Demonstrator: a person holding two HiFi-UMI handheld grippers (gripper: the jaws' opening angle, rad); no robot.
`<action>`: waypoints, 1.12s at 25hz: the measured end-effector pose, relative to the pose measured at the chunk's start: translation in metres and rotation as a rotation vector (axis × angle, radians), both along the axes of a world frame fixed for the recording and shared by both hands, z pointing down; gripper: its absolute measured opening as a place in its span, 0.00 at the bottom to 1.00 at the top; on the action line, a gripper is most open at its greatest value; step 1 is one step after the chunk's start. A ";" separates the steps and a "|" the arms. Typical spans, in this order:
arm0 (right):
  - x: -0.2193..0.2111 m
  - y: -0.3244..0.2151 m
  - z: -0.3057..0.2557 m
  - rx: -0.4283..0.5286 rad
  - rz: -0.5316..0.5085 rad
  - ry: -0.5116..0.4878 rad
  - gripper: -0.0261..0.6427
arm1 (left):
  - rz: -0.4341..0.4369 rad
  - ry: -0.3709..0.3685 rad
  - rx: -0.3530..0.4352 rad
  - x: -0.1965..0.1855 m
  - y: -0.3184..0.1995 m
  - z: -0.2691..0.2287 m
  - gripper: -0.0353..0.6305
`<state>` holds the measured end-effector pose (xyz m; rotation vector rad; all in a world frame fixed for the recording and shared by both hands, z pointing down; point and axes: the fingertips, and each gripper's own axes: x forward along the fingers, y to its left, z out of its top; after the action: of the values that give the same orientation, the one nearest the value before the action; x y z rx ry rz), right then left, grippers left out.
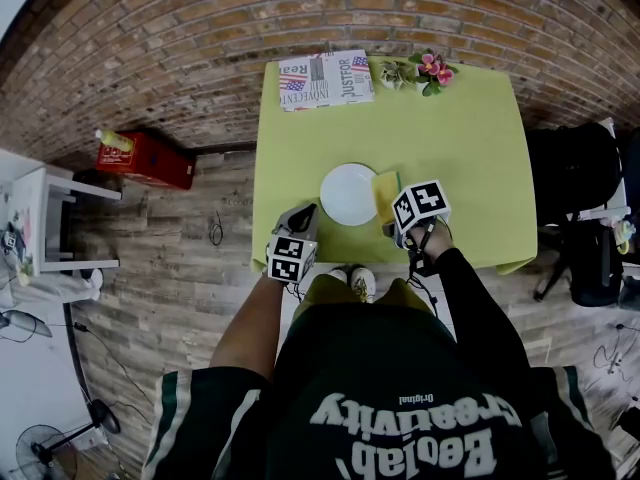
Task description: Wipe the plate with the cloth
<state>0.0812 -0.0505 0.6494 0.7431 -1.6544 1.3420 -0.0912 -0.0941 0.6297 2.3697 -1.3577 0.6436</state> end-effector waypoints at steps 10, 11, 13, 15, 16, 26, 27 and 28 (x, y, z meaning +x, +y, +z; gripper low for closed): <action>-0.038 0.013 -0.017 -0.007 -0.065 -0.127 0.24 | -0.009 0.000 0.008 0.000 0.000 0.000 0.06; -0.044 0.016 -0.018 -0.014 -0.075 -0.143 0.24 | -0.011 0.000 0.009 0.000 0.000 0.000 0.06; -0.056 0.020 -0.019 -0.028 -0.097 -0.165 0.24 | -0.013 0.001 0.011 0.000 -0.001 0.000 0.06; -0.066 0.024 -0.019 -0.040 -0.119 -0.174 0.24 | -0.014 0.001 0.011 0.001 -0.001 0.000 0.06; -0.071 0.026 -0.019 -0.046 -0.130 -0.178 0.24 | -0.013 0.001 0.011 0.000 -0.002 0.000 0.06; -0.109 0.047 -0.013 -0.102 -0.227 -0.194 0.24 | -0.015 0.004 0.016 -0.003 -0.001 -0.001 0.06; -0.109 0.047 -0.012 -0.105 -0.234 -0.188 0.24 | -0.016 0.005 0.015 -0.003 -0.001 -0.001 0.06; -0.109 0.048 -0.010 -0.108 -0.241 -0.179 0.24 | -0.015 0.006 0.014 -0.002 -0.001 -0.001 0.06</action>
<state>-0.0281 -0.0022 0.6394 0.3549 -1.7332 1.3420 -0.0933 -0.0952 0.6288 2.3674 -1.3807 0.6243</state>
